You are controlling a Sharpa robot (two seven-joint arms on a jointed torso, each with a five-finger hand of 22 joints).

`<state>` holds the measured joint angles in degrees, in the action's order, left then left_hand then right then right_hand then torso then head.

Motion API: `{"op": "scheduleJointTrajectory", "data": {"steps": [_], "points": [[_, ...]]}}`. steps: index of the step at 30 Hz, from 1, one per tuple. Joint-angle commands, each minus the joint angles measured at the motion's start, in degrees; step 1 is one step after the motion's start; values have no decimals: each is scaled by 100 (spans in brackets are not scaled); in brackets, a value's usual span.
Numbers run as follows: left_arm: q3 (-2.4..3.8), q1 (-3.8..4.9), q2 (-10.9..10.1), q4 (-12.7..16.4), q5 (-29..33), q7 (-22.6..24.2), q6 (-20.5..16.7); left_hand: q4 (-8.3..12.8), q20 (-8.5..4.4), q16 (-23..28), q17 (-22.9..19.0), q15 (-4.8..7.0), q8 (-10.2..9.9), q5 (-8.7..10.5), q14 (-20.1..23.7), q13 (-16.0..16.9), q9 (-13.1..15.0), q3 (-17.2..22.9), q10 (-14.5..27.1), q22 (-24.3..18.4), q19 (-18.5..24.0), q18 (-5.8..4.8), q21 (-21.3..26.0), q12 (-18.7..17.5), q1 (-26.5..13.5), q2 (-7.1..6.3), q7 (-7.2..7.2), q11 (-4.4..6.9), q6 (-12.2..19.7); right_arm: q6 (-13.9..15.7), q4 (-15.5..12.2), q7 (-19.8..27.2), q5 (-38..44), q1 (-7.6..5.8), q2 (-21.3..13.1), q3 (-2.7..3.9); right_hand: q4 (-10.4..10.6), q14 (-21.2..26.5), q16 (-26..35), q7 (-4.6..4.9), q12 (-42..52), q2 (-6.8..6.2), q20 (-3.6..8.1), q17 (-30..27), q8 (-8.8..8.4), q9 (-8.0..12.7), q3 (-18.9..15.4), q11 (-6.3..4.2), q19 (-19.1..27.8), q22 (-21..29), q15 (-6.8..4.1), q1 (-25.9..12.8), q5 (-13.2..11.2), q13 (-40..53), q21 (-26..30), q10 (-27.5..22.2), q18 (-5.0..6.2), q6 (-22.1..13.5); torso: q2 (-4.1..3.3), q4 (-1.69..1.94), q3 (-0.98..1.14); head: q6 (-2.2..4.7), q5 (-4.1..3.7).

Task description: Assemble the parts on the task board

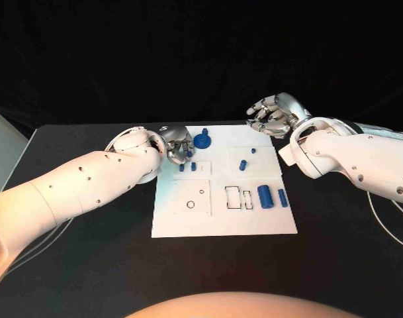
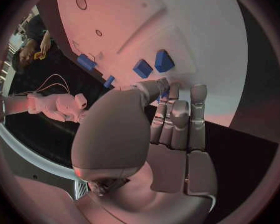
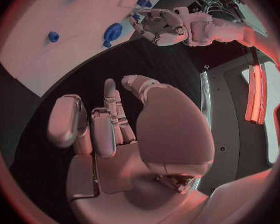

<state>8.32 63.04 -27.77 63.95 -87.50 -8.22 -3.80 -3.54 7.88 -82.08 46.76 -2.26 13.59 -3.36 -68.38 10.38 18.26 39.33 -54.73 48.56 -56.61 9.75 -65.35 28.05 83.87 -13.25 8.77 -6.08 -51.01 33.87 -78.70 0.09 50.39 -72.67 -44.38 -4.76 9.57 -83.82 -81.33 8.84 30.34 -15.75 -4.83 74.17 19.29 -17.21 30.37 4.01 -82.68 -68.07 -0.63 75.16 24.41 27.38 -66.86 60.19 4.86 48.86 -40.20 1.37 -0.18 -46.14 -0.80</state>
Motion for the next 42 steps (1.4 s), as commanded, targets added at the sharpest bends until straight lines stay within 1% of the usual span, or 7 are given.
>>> {"op": "scheduleJointTrajectory", "data": {"steps": [1,9,17,35,40,41,42], "points": [[-3,-7,19,16,29,37,67,-6,-5,6,-22,-1,-39,2,31,15,-8,-26,47,-8,37,1,20,31,-6,-51,-8,-9,55,30,-2,57,53,6,3,3,-43,-251,31,31,-49,-17,-4,-26,24,-6,3,17,23,26,-2,-61,37,-15,52,-7,53,-3,-2,-5,4,-8,2],[-2,-7,13,6,36,0,58,-25,16,8,-73,-23,-133,1,68,57,-45,-26,158,-29,55,5,37,94,-17,-69,-26,-33,187,37,-4,60,53,10,0,3,-48,-246,37,37,-77,-14,-8,-30,23,-6,2,24,30,38,4,-70,39,-37,69,-27,55,-9,-3,-4,2,-7,1],[0,-7,3,-53,37,-54,1,-67,64,14,-213,-87,-355,3,164,125,-152,-77,460,-73,86,13,66,220,1,-97,-167,-100,555,27,-2,52,53,15,-7,3,-66,-244,44,50,-155,-11,-17,-32,17,-4,6,41,33,46,16,-83,41,-102,85,-79,56,-26,-4,-7,3,2,-1],[19,-7,-12,-233,39,-123,-57,-134,143,92,-612,-170,-384,3,440,108,-182,-155,843,-217,227,39,167,228,21,-114,-183,-208,622,-50,-2,33,71,25,-42,3,-126,-253,43,90,-470,0,-55,-17,30,-11,42,98,21,61,60,-122,41,-395,121,-182,58,-39,0,-7,3,10,-15],[124,-8,-57,-259,222,47,-368,-163,177,135,-852,-199,-336,-1,558,81,-174,-129,962,-226,237,44,168,238,54,-96,-109,-241,540,-259,45,35,322,29,-64,2,-416,-266,25,106,-832,24,-67,13,71,-28,211,125,12,104,77,135,-39,-744,181,-163,71,31,1,-13,1,39,-36],[185,-9,-84,-263,403,122,-482,-180,181,173,-1040,-199,-297,0,645,74,-163,-100,956,-247,256,51,177,262,57,-93,-65,-241,474,-371,72,37,485,29,-73,2,-469,-265,26,111,-908,33,-71,13,70,-27,246,136,13,109,84,181,-81,-815,191,-163,72,46,3,-15,1,47,-45],[232,-10,-111,-265,595,177,-560,-200,178,470,-1798,-189,-195,1,1136,61,-136,-26,939,-429,436,91,299,305,66,-108,1,-238,316,-465,95,35,632,29,-80,2,-539,-267,23,120,-1018,32,-79,19,55,-21,290,151,10,102,96,234,-159,-918,188,-154,70,64,4,-11,3,73,-81]]}}
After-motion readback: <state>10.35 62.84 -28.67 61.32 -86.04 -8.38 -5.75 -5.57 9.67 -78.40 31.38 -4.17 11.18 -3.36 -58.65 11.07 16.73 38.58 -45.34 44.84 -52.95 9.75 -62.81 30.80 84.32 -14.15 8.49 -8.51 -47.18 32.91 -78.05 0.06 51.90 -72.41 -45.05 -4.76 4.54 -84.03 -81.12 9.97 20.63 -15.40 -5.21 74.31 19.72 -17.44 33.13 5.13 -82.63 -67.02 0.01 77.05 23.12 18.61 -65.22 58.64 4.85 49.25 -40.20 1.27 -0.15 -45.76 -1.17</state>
